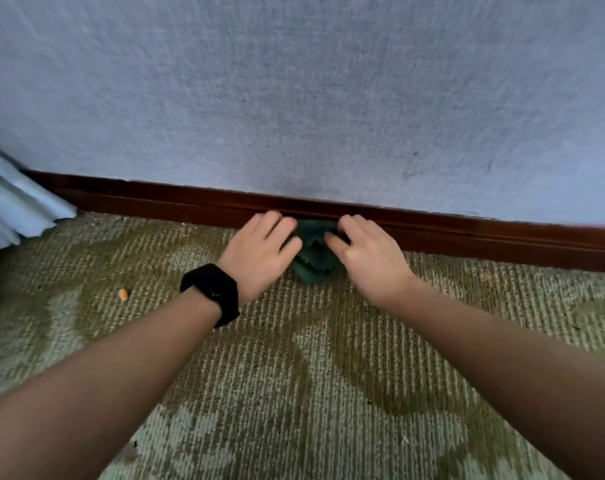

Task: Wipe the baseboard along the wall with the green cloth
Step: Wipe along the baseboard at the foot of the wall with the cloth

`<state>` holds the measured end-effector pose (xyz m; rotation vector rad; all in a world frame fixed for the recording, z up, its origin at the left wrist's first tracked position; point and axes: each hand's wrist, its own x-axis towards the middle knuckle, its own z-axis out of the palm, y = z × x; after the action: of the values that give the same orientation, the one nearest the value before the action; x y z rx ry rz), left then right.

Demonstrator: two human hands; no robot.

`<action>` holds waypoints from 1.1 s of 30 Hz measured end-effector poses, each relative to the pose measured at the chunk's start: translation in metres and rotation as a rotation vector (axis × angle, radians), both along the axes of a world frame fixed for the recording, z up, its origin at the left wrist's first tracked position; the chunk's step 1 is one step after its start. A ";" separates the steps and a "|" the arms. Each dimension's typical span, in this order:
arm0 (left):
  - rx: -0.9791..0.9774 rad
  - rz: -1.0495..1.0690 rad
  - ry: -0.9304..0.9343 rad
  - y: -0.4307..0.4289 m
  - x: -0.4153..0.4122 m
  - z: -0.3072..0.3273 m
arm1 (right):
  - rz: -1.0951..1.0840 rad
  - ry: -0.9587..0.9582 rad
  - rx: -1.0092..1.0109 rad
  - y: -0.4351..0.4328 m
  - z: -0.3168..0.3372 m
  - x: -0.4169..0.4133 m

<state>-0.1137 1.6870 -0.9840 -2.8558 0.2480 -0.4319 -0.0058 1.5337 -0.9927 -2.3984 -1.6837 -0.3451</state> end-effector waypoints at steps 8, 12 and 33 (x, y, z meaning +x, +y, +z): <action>-0.063 0.066 0.046 -0.039 0.036 -0.032 | -0.118 0.041 -0.101 -0.031 -0.022 0.012; -0.130 0.112 -0.008 -0.042 0.038 -0.030 | -0.198 0.117 -0.041 -0.032 -0.021 0.010; -0.248 0.151 -0.280 -0.033 0.033 -0.011 | -0.150 0.097 0.258 -0.032 0.002 0.009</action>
<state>-0.0811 1.6539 -0.9951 -2.9720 -0.0780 -0.8747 0.0035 1.5013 -0.9910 -2.3132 -1.3324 -0.4318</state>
